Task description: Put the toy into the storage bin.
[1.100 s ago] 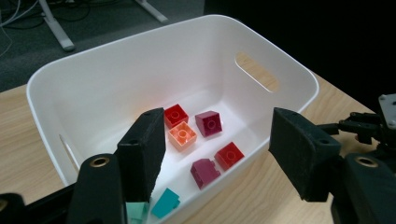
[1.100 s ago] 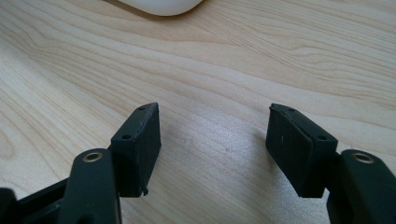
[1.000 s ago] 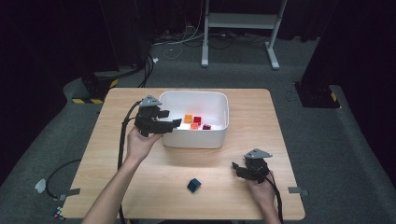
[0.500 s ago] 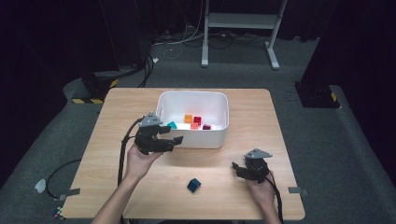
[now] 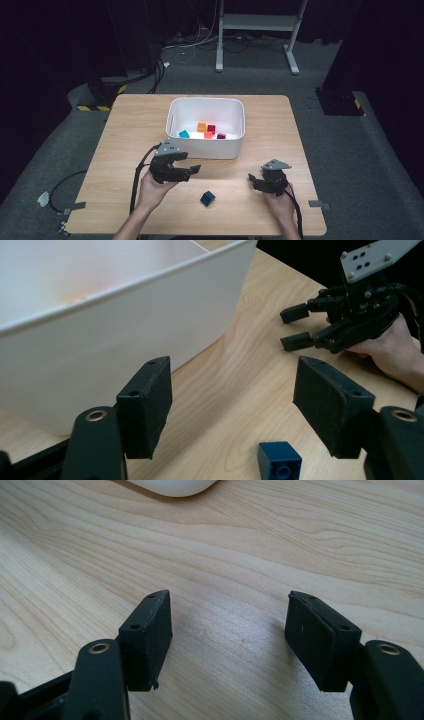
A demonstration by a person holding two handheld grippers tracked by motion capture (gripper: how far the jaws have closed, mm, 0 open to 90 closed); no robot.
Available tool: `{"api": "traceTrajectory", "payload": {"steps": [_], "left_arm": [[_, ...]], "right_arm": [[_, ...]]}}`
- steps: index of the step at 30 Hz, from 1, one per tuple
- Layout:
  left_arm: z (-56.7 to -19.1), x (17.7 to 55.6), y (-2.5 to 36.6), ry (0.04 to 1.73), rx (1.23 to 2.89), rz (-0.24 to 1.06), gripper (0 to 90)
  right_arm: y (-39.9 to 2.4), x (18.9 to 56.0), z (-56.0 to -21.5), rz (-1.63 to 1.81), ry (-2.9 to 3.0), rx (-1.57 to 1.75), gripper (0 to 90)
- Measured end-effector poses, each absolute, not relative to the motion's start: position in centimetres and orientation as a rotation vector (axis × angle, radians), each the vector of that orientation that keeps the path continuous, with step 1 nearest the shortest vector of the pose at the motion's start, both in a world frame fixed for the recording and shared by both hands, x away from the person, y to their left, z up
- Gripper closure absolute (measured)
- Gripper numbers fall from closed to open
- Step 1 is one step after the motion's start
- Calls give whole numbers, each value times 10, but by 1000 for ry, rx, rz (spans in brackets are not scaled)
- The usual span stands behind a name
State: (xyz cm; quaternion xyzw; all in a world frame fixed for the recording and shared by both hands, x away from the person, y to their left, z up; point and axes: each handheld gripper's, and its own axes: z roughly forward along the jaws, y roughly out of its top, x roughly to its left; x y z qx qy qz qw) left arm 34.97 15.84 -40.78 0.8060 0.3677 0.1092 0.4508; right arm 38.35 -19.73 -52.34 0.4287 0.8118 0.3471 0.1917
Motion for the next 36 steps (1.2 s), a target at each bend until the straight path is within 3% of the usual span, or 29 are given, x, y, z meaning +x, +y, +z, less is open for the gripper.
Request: {"api": "traceTrajectory", "payload": {"steps": [16,36], "left_arm": [[-439,330,153,896,2021,212,312],[-481,314,118,858,2129,177,301]], "right_arm": [[-197,383,-523,974,2278,1205,353],[-197,384,-523,974,2279,1205,353]]}}
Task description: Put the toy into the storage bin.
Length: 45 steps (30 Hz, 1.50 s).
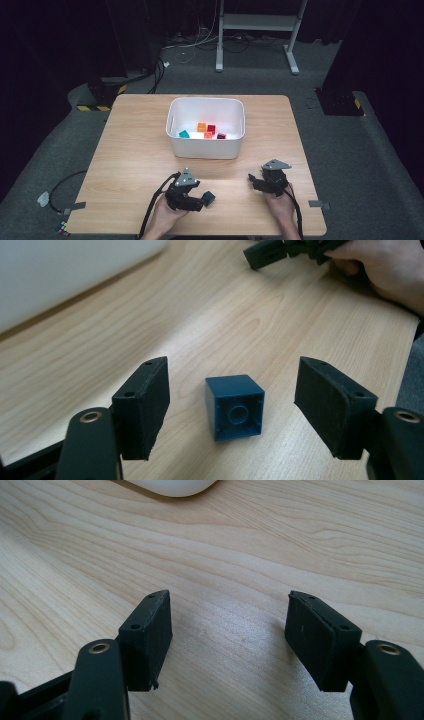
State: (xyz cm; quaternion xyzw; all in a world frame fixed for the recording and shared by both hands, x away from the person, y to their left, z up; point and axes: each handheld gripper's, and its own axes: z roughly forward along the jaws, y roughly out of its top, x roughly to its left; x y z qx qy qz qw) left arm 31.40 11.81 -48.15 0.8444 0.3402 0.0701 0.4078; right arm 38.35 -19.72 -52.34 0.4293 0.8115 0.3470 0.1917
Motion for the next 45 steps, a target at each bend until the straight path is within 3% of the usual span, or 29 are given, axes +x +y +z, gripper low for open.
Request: {"api": "traceTrajectory", "payload": {"steps": [6,25,45], "left_arm": [[-495,315,109,866,2155,170,324],[-508,317,100,865,2188,193,549],[-502,316,103,842,2179,199,585]], "right_arm": [[-197,384,-523,975,2278,1206,353],[-197,384,-523,975,2278,1206,353],[-197,384,-523,975,2279,1206,353]]}}
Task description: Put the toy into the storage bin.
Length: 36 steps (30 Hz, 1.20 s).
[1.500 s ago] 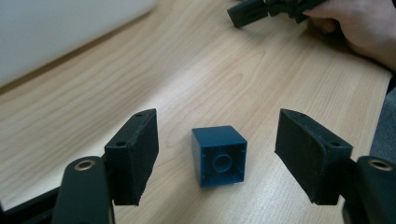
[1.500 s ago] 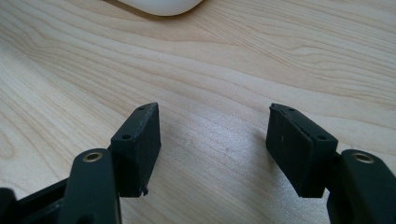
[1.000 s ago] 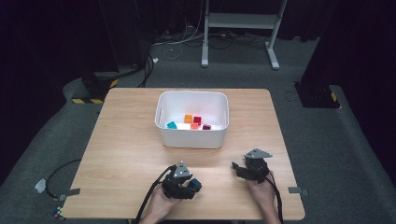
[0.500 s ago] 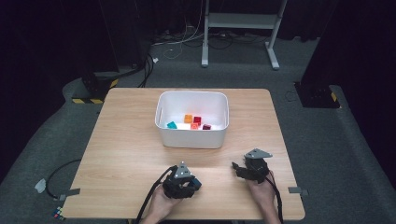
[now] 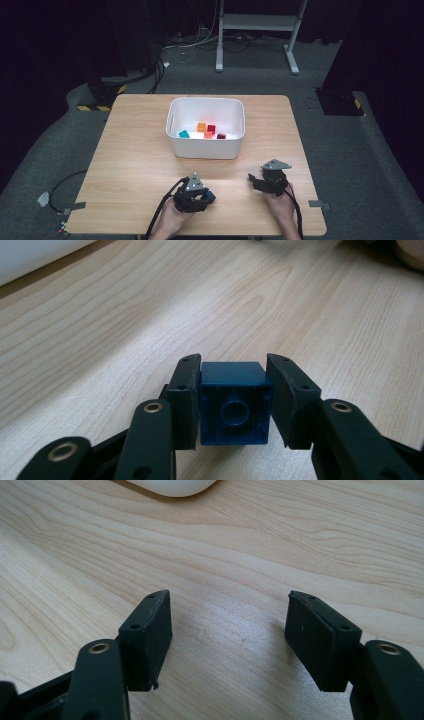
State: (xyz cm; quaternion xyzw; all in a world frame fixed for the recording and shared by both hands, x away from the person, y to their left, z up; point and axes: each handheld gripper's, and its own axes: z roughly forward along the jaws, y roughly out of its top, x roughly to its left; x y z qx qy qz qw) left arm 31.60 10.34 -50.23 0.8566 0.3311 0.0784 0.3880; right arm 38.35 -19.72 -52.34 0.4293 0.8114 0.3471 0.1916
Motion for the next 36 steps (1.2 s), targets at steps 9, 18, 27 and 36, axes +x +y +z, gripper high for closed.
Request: {"api": "traceTrajectory", "payload": {"steps": [9,18,27,36], "left_arm": [[-492,316,106,837,2168,199,586],[-481,318,111,826,2170,211,586],[-467,321,121,859,2140,221,587],[-450,326,130,872,2109,220,587]], "right_arm": [[-197,384,-523,975,2278,1206,353],[-197,384,-523,975,2278,1206,353],[-197,383,-523,974,2278,1210,353],[-197,383,-523,974,2278,1206,354]]}}
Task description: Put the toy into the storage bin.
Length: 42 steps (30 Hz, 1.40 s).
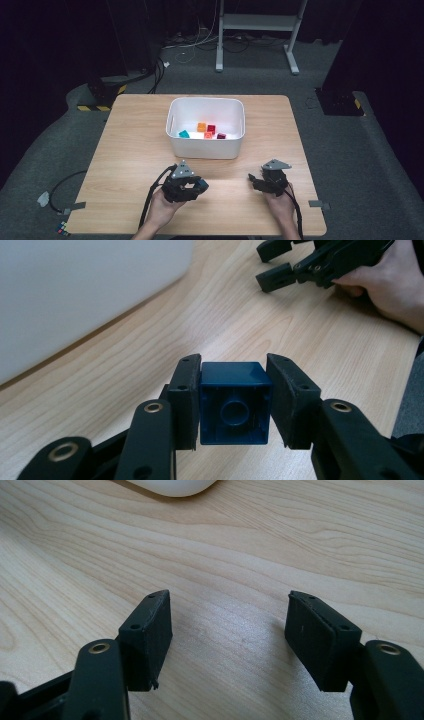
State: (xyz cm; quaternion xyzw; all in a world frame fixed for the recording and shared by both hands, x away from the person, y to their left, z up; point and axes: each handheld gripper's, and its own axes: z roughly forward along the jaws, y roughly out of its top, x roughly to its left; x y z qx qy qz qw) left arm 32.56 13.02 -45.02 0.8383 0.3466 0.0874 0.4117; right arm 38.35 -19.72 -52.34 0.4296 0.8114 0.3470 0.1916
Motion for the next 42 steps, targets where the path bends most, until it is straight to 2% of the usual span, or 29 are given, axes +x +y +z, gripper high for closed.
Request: {"api": "traceTrajectory", "payload": {"steps": [42], "left_arm": [[-385,354,164,888,2003,172,587]], "right_arm": [[-197,383,-523,974,2278,1209,354]]}}
